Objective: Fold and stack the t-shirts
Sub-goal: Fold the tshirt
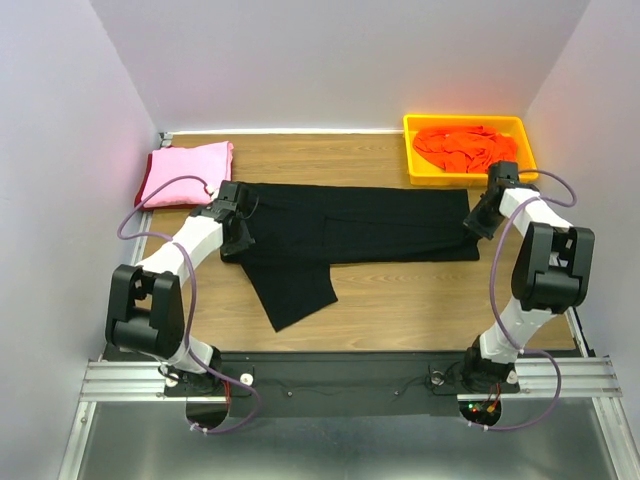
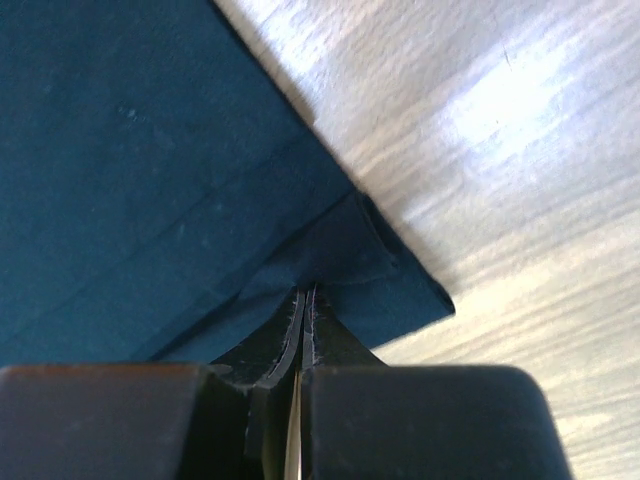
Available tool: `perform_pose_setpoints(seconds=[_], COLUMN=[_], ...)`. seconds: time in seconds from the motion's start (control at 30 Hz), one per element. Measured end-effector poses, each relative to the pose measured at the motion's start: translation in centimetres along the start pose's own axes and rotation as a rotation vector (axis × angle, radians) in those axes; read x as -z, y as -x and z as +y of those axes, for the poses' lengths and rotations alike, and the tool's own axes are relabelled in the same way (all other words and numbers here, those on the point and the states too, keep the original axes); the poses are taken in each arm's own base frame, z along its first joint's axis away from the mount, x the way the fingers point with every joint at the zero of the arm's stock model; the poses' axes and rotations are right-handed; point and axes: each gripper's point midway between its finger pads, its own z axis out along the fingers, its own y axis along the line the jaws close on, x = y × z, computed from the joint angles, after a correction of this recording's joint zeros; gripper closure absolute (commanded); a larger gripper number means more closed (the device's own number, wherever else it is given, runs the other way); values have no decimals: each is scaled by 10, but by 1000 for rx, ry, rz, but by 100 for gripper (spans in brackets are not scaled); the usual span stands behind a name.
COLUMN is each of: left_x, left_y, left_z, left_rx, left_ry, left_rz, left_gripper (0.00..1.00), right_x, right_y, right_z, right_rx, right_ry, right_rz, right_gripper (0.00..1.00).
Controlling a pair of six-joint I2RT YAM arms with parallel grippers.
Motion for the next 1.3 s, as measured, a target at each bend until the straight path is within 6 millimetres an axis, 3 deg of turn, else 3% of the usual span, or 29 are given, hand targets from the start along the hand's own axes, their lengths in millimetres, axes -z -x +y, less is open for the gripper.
perform_pose_setpoints(seconds=[0.2,0.3,0.33,0.37,0.4,0.43,0.47,0.57,0.7,0.83,0.9,0.97,1.07,1.13,1.3], left_x=[-4,-6,-7,-8,-10,-10,-11,-8,17,48,53,49,39,38,39], left_y=[8,12,12,13,13,13,13,15,23,27,11,-17,-70,-94,-130], left_z=[1,2,1,1,1,1,2,3,4,1,-3,-9,-17,-20,-27], left_rx=[23,33,35,34,36,35,37,42,65,91,90,66,16,-10,-20], left_ry=[-3,-7,-8,-8,-7,-5,-4,-7,-36,-105,-136,-154,-158,-161,-171], left_rz=[-19,-30,-32,-32,-31,-30,-30,-38,-88,-156,-140,-83,46,107,182], left_gripper=[95,87,76,69,61,41,32,18,17,17,17,17,18,21,26], right_x=[-10,-10,-10,-11,-11,-11,-10,-2,29,79,96,103,98,90,81], right_y=[-1,0,0,0,1,2,3,5,1,-37,-66,-106,-165,-198,-247], right_z=[-1,-1,-1,-1,0,1,2,12,47,117,147,168,178,178,182], right_rx=[1,2,2,6,6,12,21,52,133,307,383,455,542,586,656], right_ry=[-16,-15,-14,-13,-11,-7,-2,32,144,362,468,550,597,597,603], right_rz=[13,11,10,8,5,3,-1,-19,-73,-107,-92,-39,73,145,251], right_gripper=[91,79,74,62,56,51,42,37,37,41,42,42,43,43,49])
